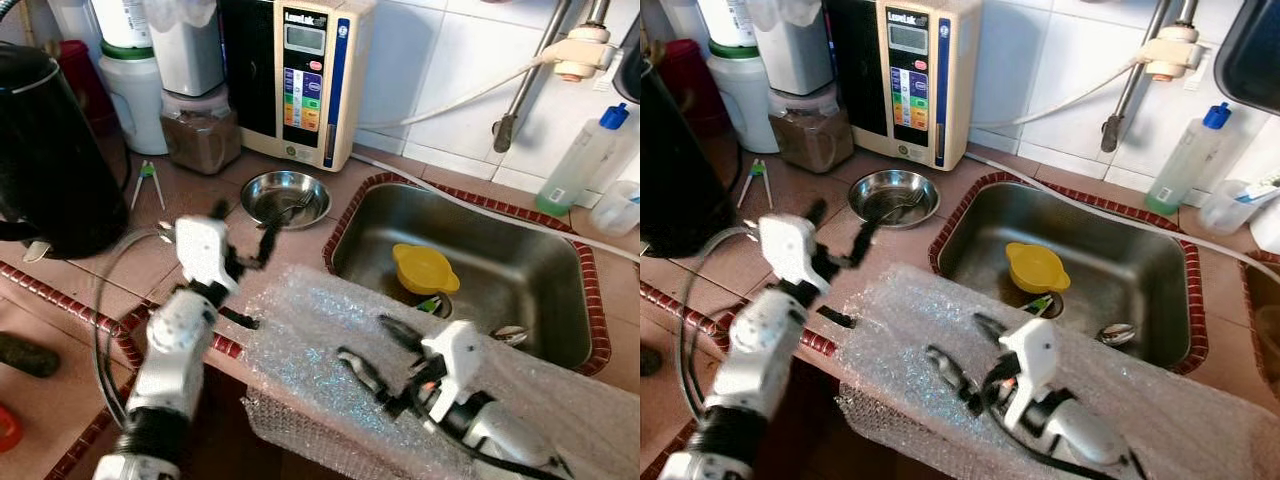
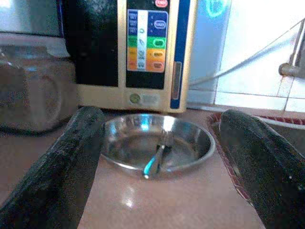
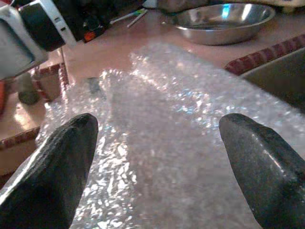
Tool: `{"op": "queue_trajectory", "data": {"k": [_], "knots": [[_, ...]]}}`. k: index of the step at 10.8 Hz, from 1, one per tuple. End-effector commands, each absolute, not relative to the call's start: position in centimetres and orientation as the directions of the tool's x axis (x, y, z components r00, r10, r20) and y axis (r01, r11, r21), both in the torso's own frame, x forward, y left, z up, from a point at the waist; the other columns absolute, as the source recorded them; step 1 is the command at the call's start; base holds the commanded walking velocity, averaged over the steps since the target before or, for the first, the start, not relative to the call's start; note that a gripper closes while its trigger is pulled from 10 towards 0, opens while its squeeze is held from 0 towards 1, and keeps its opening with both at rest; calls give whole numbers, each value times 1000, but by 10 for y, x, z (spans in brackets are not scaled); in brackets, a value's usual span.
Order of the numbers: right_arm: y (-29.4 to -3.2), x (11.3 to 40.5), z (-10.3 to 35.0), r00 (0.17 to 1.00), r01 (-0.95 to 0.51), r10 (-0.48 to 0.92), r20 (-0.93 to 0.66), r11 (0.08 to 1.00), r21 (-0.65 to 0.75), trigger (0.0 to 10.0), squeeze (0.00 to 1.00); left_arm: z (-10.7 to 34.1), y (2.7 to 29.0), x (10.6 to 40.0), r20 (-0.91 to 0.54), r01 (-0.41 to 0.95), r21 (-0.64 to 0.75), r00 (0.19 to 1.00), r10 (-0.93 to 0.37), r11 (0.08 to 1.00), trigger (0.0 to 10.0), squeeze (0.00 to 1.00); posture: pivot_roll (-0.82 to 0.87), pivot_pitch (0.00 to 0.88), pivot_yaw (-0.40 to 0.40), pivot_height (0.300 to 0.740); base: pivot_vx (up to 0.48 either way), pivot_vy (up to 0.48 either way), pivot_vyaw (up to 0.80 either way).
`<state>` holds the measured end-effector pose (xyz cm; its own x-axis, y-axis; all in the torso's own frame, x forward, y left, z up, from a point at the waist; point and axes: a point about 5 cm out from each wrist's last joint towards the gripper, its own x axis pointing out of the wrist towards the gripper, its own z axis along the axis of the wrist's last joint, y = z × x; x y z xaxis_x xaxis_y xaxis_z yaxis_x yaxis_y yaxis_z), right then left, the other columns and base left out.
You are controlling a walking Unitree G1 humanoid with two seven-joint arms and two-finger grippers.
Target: Kitchen organization
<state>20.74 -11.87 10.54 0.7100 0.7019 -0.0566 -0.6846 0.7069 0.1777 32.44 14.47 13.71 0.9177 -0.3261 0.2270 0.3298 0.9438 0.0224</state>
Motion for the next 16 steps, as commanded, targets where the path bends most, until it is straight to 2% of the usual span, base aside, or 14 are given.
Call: {"op": "queue_trajectory", "data": {"k": [1, 4, 5, 6, 10, 14, 15, 16], "knots": [[-117, 205, 109, 697, -697, 715, -50, 693, 183, 10000, 608, 136, 138, 323, 225, 362, 14, 907, -355, 932, 10000, 1000, 37, 0, -45, 740, 0, 0, 0], [-116, 206, 112, 697, -699, 716, -46, 692, 179, 10000, 588, 125, 131, 327, 185, 342, -5, 924, -336, 940, 10000, 1000, 21, 0, -42, 740, 0, 0, 0], [-116, 206, 114, 702, -695, 711, -42, 697, 174, 10000, 596, 122, 130, 330, 168, 341, -41, 929, -330, 939, 10000, 196, 9, 0, -40, 740, 0, 0, 0], [-116, 205, 115, 701, -696, 711, -45, 697, 173, 10000, 596, 118, 129, 333, 160, 326, -73, 937, -312, 943, 10000, 0, -2, 0, -41, 740, 0, 0, 0], [-117, 200, 119, 709, -690, 703, -56, 708, 154, 10000, 596, 108, 131, 354, 79, 200, -220, 979, -187, 955, 10000, 0, -56, 0, -33, 740, 0, 0, 0], [-120, 197, 120, 716, -682, 695, -69, 717, 147, 10000, 600, 107, 125, 362, 43, 173, -329, 985, -168, 928, 10000, 0, -78, 0, -30, 740, 0, 0, 0], [-120, 197, 119, 716, -680, 694, -74, 718, 147, 10000, 596, 109, 121, 365, 43, 174, -362, 984, -171, 916, 7294, 0, -77, 0, -31, 740, 0, 0, 0], [-119, 197, 118, 713, -684, 697, -77, 715, 145, 10000, 596, 111, 122, 369, 38, 151, -393, 988, -148, 907, 2000, 0, -75, 0, -31, 740, 0, 0, 0]]}}
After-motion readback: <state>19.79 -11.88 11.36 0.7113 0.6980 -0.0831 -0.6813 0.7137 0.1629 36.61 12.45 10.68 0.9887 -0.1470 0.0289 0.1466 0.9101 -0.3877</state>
